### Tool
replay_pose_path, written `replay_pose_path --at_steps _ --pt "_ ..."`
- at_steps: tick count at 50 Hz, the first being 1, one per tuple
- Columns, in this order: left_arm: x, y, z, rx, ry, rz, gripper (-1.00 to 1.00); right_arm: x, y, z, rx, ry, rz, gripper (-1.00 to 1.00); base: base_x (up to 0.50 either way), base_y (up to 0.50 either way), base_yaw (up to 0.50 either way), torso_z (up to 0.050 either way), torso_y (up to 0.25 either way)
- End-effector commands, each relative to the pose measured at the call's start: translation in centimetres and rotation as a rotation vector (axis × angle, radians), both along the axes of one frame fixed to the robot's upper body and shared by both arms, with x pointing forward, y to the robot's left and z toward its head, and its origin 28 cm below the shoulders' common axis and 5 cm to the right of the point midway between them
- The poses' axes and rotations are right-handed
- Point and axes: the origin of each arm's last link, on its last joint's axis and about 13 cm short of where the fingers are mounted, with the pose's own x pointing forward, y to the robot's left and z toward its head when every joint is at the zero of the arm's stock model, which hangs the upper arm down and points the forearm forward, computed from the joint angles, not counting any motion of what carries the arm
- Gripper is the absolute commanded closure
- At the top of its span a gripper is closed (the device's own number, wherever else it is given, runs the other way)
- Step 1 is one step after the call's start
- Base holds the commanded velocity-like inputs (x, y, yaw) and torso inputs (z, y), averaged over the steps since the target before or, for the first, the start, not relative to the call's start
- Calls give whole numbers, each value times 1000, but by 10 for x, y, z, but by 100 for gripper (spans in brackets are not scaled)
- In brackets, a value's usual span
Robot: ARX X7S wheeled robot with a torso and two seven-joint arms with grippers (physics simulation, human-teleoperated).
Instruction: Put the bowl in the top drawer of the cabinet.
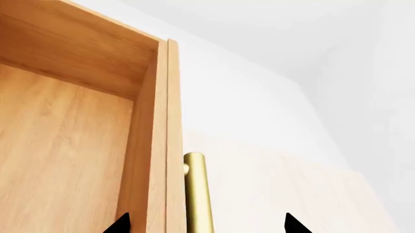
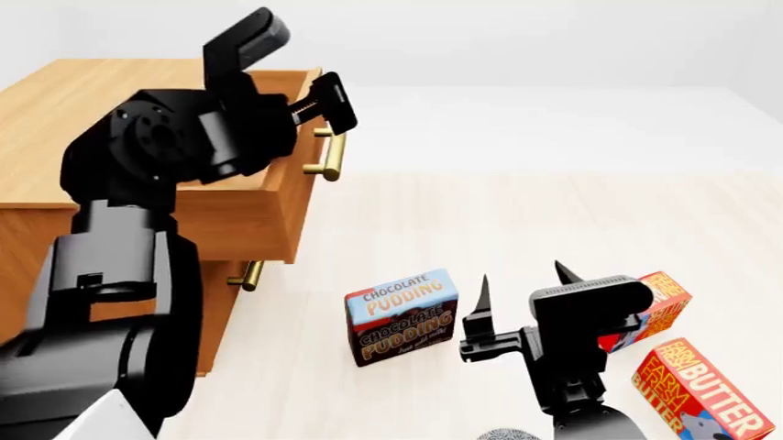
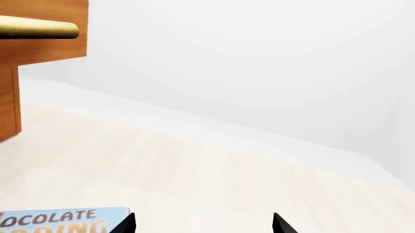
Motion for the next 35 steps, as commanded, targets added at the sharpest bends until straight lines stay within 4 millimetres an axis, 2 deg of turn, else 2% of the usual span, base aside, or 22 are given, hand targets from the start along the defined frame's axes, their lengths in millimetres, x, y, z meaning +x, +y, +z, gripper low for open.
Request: replay_pose_path --at_steps 1,35 --pt "-4 -18 -14 -87 41 -103 -100 0 0 -2 1 3 2 -100 0 0 0 0 0" --pt "-18 -55 -11 -148 26 -216 -100 -8 -5 -22 21 50 -7 -100 0 0 0 0 0"
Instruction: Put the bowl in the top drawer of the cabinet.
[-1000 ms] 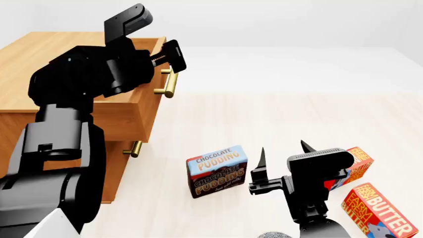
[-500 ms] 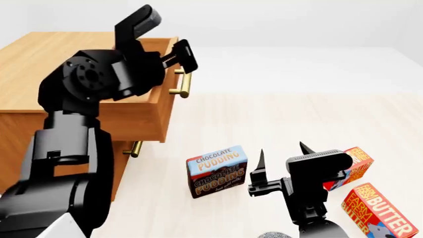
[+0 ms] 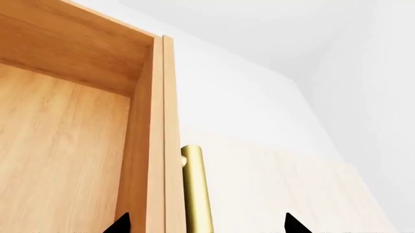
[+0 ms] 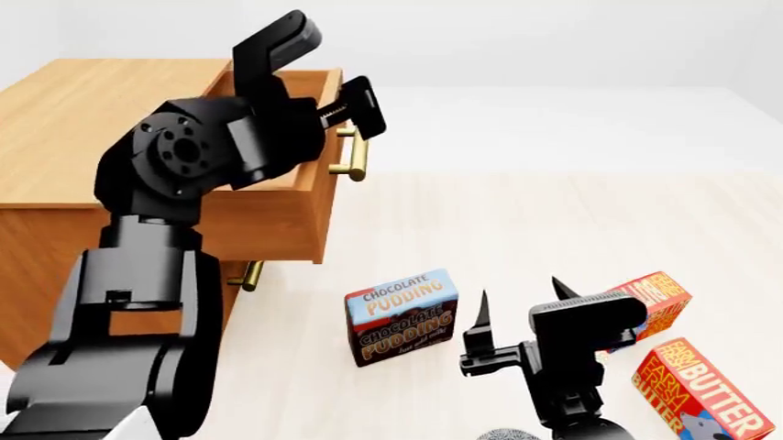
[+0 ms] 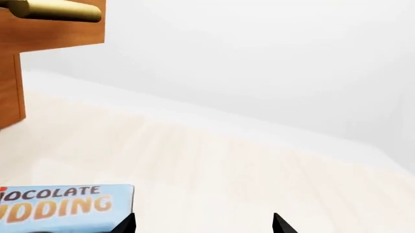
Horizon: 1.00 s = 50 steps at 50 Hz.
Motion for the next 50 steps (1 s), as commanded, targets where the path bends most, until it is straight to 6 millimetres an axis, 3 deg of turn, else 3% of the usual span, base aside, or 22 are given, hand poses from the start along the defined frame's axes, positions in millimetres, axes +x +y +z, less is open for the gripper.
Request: replay_pose_path --at_steps 1,25,50 --pt "-12 -27 -10 -158 37 -196 -100 -4 -3 -6 9 14 -13 -100 0 0 3 0 0" --pt "-23 -45 -9 -252 72 -251 -100 -8 -7 -7 16 19 -17 -100 0 0 1 0 0" --pt "-46 -83 4 -282 64 -328 -100 -9 -20 -14 18 42 -44 -100 0 0 0 0 0"
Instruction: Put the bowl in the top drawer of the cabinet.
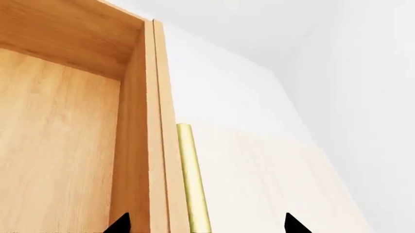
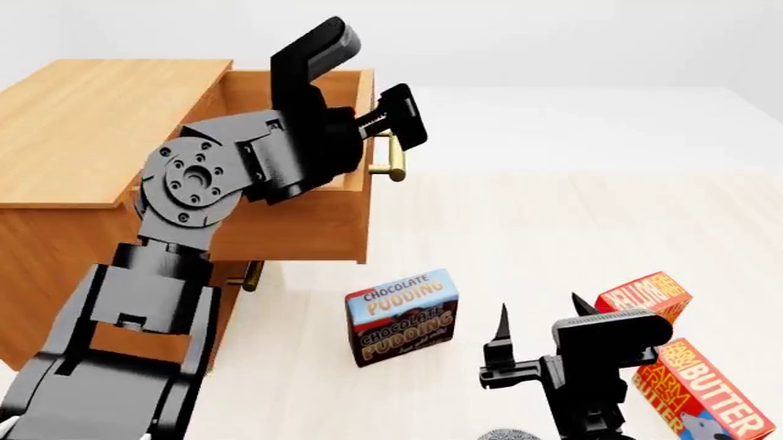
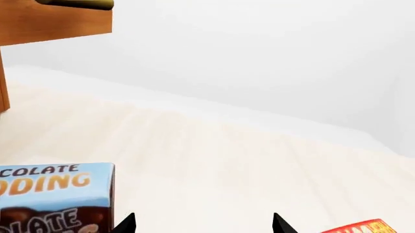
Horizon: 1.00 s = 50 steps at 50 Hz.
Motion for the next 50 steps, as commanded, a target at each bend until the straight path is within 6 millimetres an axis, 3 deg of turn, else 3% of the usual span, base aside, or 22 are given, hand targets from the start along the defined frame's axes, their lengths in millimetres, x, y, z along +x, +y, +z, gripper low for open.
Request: replay_pose_path --at_steps 1,8,15,26,36,41,50 --pt "-28 -50 5 -236 57 -263 -100 1 -3 -4 -1 15 -9 -100 0 0 0 0 0" --pt "-34 -50 8 -239 25 -278 -100 1 -4 -7 -6 27 -16 -100 0 0 0 0 0" --pt "-44 -43 25 -106 -194 -184 -100 1 -4 -9 -7 33 -18 -100 0 0 0 0 0" --pt "-85 -40 45 18 -485 -180 -100 0 -3 -9 -5 34 -21 -100 0 0 -2 0 2" --pt "-114 -39 52 26 -589 -219 -100 2 -2 -10 -8 36 -24 -100 0 0 0 0 0" --pt "-123 -38 42 63 -605 -237 -100 0 -3 -9 -9 36 -26 -100 0 0 0 0 0" --pt "-138 -27 -5 141 -551 -275 -100 -6 -14 -2 15 7 -82 -100 0 0 0 0 0"
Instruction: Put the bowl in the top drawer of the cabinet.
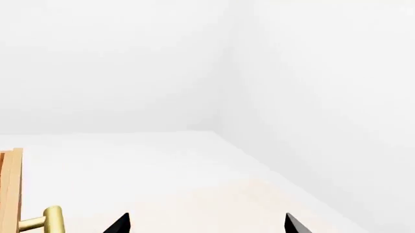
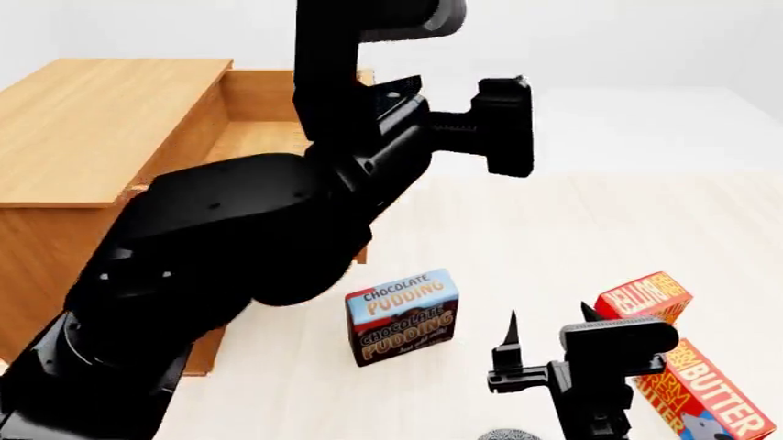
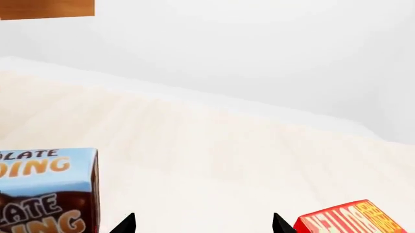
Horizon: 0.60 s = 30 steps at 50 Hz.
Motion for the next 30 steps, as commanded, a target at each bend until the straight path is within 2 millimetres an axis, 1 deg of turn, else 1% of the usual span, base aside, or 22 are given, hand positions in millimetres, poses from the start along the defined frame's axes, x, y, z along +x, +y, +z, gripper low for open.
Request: replay_pose_path --at_steps 1,7,13,16,22,27,30 --pt "-26 10 -39 71 -1 -41 -100 -5 -10 7 11 -29 -54 -100 0 0 0 0 0" --pt "-44 20 -71 90 24 -65 -100 -11 -17 20 -8 -73 -113 -100 0 0 0 0 0" --pt "-63 30 -96 95 68 -125 -100 -19 -25 29 -13 -101 -163 -100 0 0 0 0 0" --pt "-68 35 -106 87 94 -147 -100 -21 -27 32 -14 -111 -179 -100 0 0 0 0 0" --pt "-69 40 -132 78 203 -207 -100 -25 -28 37 -22 -131 -201 -100 0 0 0 0 0" --pt "-63 44 -152 76 260 -201 -100 -27 -31 40 -24 -140 -214 -100 0 0 0 0 0" --pt "-64 46 -163 75 291 -212 -100 -27 -32 40 -25 -143 -219 -100 0 0 0 0 0"
